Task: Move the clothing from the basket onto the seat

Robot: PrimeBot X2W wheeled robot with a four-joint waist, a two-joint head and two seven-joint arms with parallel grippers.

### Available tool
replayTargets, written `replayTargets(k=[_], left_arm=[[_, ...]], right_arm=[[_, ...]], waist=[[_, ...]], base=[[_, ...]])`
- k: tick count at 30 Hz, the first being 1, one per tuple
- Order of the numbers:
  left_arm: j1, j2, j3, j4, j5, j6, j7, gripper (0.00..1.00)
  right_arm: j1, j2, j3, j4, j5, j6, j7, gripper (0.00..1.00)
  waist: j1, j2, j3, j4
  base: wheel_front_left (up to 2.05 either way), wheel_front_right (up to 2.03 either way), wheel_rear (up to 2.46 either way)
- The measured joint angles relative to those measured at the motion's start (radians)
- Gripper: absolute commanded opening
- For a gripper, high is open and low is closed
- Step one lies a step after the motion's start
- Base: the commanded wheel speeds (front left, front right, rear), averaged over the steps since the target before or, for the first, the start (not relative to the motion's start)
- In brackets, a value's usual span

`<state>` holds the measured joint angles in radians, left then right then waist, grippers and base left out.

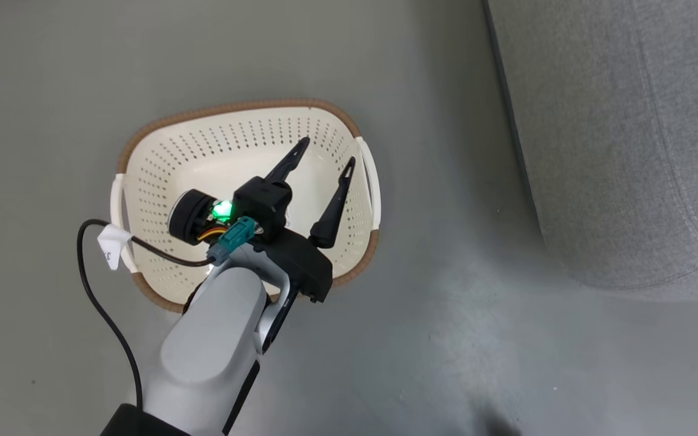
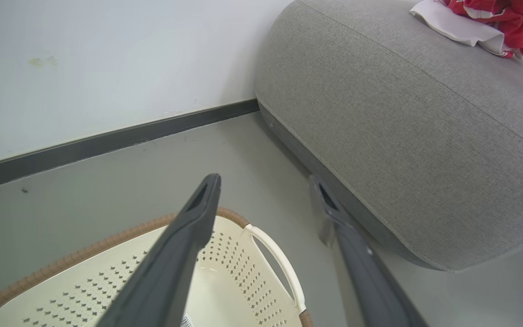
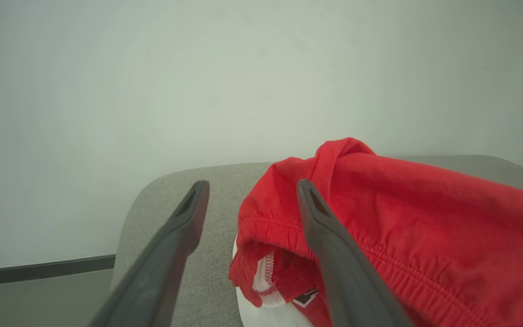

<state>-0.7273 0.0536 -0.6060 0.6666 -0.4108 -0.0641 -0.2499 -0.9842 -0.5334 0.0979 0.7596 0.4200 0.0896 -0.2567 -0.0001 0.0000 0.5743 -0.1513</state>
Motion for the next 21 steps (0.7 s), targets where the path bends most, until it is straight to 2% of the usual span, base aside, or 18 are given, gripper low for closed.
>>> replayTargets(k=[8, 13, 21], left_arm=[[0.037, -0.004, 0.053, 0.006, -0.019, 0.025, 0.000, 1.00], [0.073, -0.008, 0.087, 0.017, -0.023, 0.039, 0.000, 1.00], [0.144, -0.002, 0.157, 0.033, -0.030, 0.082, 0.000, 1.00]], right_arm=[[0.101, 0.048, 0.000, -0.039, 0.002, 0.016, 0.000, 1.00], [0.185, 0.100, 0.015, -0.063, 0.008, 0.022, 0.000, 1.00], [0.285, 0.147, 0.044, -0.086, 0.012, 0.026, 0.000, 1.00]], waist=[[0.0000, 0.0000, -0.091, 0.026], [0.0000, 0.0000, -0.155, 0.055], [0.0000, 0.0000, -0.258, 0.112]], base=[[0.00, 0.00, 0.00], [0.00, 0.00, 0.00], [0.00, 0.00, 0.00]])
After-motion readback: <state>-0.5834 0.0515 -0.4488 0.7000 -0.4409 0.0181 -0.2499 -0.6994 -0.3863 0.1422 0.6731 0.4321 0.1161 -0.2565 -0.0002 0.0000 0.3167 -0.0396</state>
